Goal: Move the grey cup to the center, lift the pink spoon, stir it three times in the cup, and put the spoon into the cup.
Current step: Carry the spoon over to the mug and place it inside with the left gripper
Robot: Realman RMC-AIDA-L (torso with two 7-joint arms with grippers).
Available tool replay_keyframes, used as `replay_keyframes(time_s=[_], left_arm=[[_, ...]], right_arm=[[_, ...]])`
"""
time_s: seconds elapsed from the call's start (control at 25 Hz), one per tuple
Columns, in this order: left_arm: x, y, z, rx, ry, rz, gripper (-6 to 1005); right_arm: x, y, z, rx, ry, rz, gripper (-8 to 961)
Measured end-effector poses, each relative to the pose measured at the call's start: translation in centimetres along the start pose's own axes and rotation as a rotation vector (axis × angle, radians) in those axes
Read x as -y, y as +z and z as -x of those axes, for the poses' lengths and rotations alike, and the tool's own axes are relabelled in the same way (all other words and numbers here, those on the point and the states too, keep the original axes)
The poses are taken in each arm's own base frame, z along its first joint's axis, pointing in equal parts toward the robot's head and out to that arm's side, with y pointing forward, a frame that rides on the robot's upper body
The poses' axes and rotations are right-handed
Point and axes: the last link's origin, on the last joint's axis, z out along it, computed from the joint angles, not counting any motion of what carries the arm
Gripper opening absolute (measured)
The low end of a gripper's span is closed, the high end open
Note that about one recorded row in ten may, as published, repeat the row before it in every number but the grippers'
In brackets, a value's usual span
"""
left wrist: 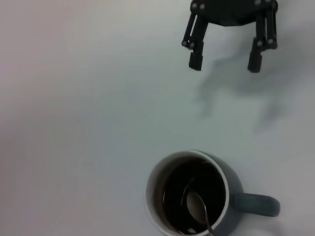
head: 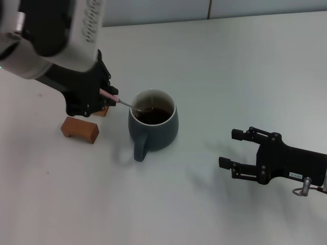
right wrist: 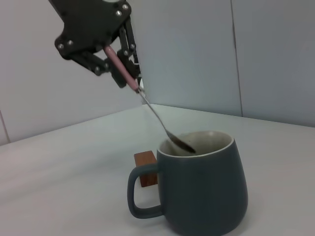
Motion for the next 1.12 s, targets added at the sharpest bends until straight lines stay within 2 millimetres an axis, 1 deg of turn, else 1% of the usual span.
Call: replay_keyframes(time_s=[0.08, 0.12, 0.16, 0.32, 0.56, 0.72, 0.96, 1.12], left_arm=[[0.1, 0.4, -0.5, 0.017, 0.022, 0.003, 131], [0.2, 0.9, -1.0, 0.034, 0.046, 0.006, 131], [0.2, 0.9, -1.0, 0.034, 0.046, 0.006, 131], [0.4, 1.9, -2.0, 0.07, 0.088, 0.001, 131], [0.8, 2.6, -2.4, 0.096, 0.101, 0.014, 131], [1.1, 3.7, -2.5, 0.143, 0.107, 0.038, 131], [1.2, 4.0, -2.7, 0.156, 0.119, 0.049, 131], [1.0, 4.0, -3.3, 0.144, 0.137, 0.06, 131]], right_arm=[[0.0, 0.0, 0.0, 0.0, -0.001, 0.0, 826], [0.0, 0.0, 0.1, 0.001, -0.001, 0.001, 826], [0.0, 0.0, 0.1, 0.001, -0.001, 0.001, 826], [0.1, 0.1, 0.1, 0.001, -0.003, 0.002, 826], [0.0, 0.2, 0.1, 0.001, -0.003, 0.005, 826], [0.0, 0.2, 0.1, 0.002, -0.003, 0.007, 826], [0.0, 0.2, 0.1, 0.002, -0.001, 0.008, 826], [0.0, 0.2, 0.1, 0.003, -0.002, 0.009, 826]])
